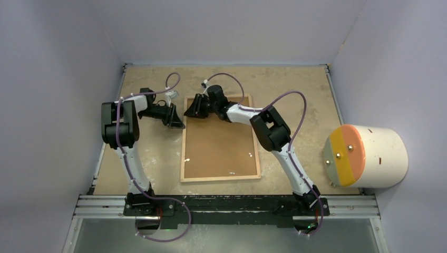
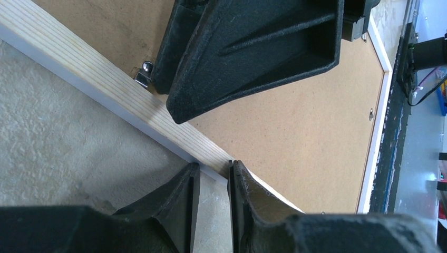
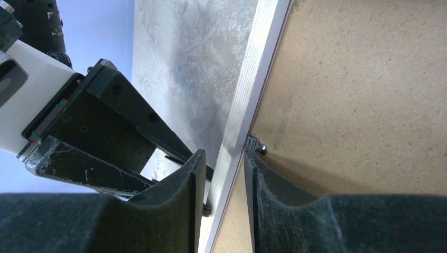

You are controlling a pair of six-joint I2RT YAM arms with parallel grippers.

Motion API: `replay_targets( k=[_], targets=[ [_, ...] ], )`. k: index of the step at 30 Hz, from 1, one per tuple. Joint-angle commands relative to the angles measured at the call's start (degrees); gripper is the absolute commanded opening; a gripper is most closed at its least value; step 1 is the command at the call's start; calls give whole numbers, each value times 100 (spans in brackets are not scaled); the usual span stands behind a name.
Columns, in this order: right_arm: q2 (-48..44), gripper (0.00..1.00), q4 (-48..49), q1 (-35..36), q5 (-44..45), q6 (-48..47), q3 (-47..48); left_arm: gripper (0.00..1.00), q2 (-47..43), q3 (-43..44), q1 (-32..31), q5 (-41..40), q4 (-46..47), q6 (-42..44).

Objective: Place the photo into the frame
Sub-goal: Install the photo frame at the center of the board, then adjust the photo frame at the center of the board.

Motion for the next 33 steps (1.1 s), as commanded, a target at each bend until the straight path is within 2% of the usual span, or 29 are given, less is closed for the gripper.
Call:
replay_targets(
  k=[1, 3, 7, 9, 10, 15, 20, 27, 33],
  targets=[
    [-361, 38, 186, 21, -301, 168, -363, 28, 88, -187, -75, -1000, -39, 658],
    [-796, 44, 280, -71, -353, 156, -683, 30, 14, -96, 44, -1077, -284, 816],
    [-1941, 68, 413, -471, -257, 45, -1628, 33, -267, -124, 242, -1543, -500, 1127],
    [-2460, 92, 269, -734, -9, -121, -2122, 34, -485, -377, 244, -1843, -353, 1203],
    [-2714, 98, 152, -891, 132, -244, -2362, 35, -593, -525, 242, -1944, -278, 1230],
    [-3625, 99, -497, -1783, 1257, -592, -3523, 36, -1123, -1338, 83, -2645, 367, 1198],
    [-3810, 99, -1163, -2372, 2331, -886, -4093, 37, -1484, -2110, -303, -3187, 924, 1125],
    [-3000, 99, -871, -2437, 1586, -972, -3707, 37, -1905, -2476, -861, -3429, 1015, 1053],
    [-2069, 99, -862, -2018, 768, -807, -2539, 37, -1919, -2466, -1278, -3413, 965, 933]
  ],
)
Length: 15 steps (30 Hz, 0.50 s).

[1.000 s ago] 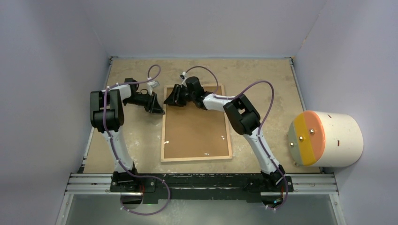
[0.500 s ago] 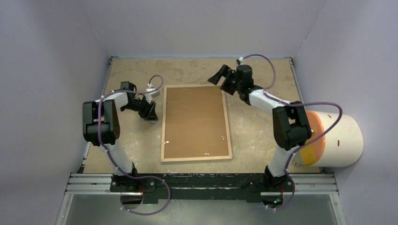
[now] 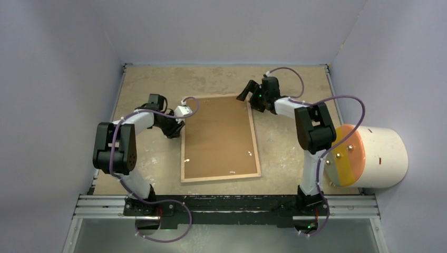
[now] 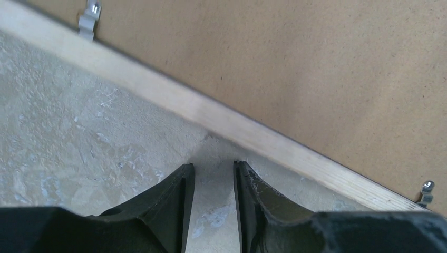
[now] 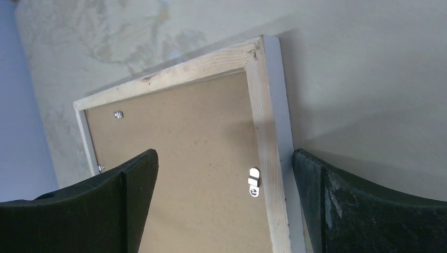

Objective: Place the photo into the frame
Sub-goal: Adjust the photo frame at the center of the board.

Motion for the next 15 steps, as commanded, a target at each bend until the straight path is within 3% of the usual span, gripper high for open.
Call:
replay_targets(
  k=[1, 7, 10, 13, 15],
  targets=[
    [764, 99, -317, 488, -748, -9, 964, 37, 373, -341, -464, -330, -390, -115],
    [2031, 99, -1116, 1399, -1198, -27, 3541, 41, 434, 23, -1288, -149, -450, -569],
    [2553, 99, -1686, 1605, -1275, -166, 4712, 53, 349, 300, -1665, 99, -821, -629],
    [2331, 99, -1914, 1505, -997, -437, 4714, 70, 86, 529, -1699, 463, -1697, -148],
    [1924, 99, -1991, 1325, -483, -688, 4423, 75, -134, 644, -1618, 417, -2416, 353]
  ],
)
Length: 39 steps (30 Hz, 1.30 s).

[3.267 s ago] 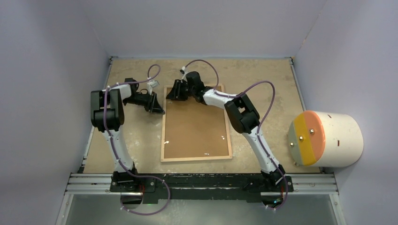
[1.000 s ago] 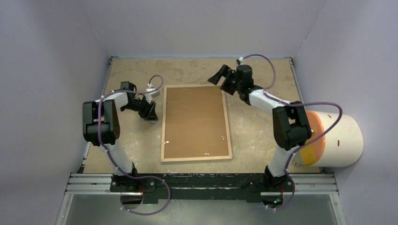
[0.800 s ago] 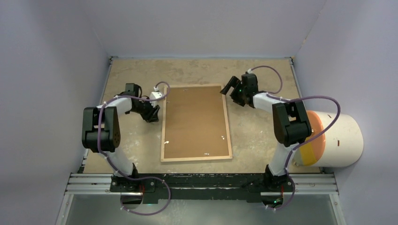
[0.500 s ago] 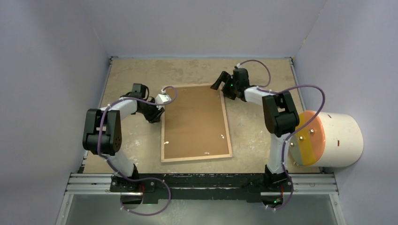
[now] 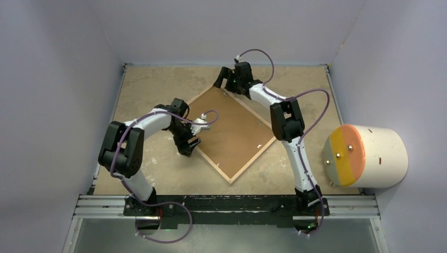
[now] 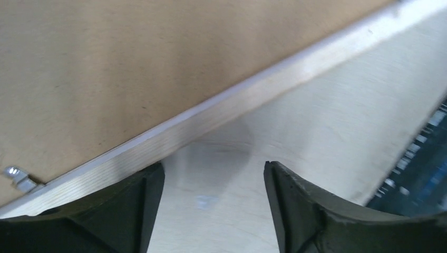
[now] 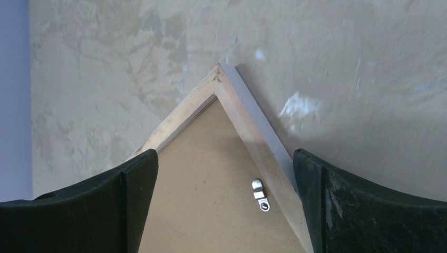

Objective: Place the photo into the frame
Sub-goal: Adjust the photo frame at the center of the board.

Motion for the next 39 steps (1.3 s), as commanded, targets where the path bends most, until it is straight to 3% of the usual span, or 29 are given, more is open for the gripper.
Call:
replay_targets(
  k=[1, 6, 8, 10, 13, 16, 21, 26, 30, 39],
  targets=[
    [-1091, 99, -957, 341, -350, -112, -302, 77, -209, 273, 10, 881, -958, 987],
    [-2352, 99, -661, -335, 373, -138, -1648, 83, -334, 871, 914, 824, -2366, 2275],
    [-2811, 99, -816, -410, 628, -248, -2118, 82, -161, 1333, 1305, 693, -2402, 2311],
    [-3326, 99, -959, -414, 788, -297, -2688, 80, 115, 1848, 1642, 594, -2001, 1983],
    [-4355, 99, -1247, -414, 944, -172, -3753, 76, 699, 2776, 2053, 351, -1012, 816],
    [-5558, 99, -1291, -414, 848, 28, -5302, 72, 1425, 3405, 2093, -20, -9, -68],
    [-7521, 99, -1656, -414, 577, 420, -7229, 68, 2547, 4184, 2009, 38, 351, -644],
    [-8843, 99, -2270, -414, 396, 880, -8270, 65, 2799, 3940, 1732, -211, 622, -620],
    [-8975, 99, -1844, -414, 30, 1130, -8905, 64, 2658, 3360, 1619, -270, 742, -439],
    [-7211, 99, -637, -455, 7, 809, -8598, 60, 2009, 1803, 1597, -334, 807, 168]
  ],
)
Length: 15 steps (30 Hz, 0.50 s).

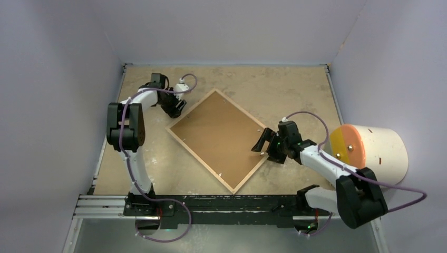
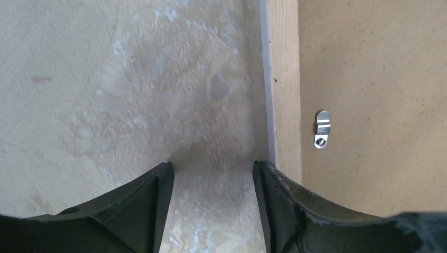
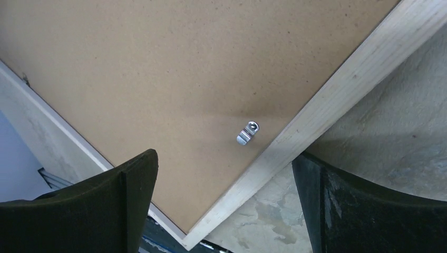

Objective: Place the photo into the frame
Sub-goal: Adjust the photo frame at the center of the board.

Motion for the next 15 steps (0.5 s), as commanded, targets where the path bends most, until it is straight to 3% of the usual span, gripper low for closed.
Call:
replay_targets(
  k=[1, 7, 15],
  targets=[
    [656, 99, 583, -71, 38, -244, 413, 60, -206, -905, 4, -147, -447, 519],
    [1466, 99, 916, -354, -76, -526, 1151, 58, -848, -1868, -5, 213, -765, 1174],
    [2728, 99, 741, -777, 27, -951, 2758, 58, -1643, -2635, 2, 1126, -1895, 2323]
  ],
)
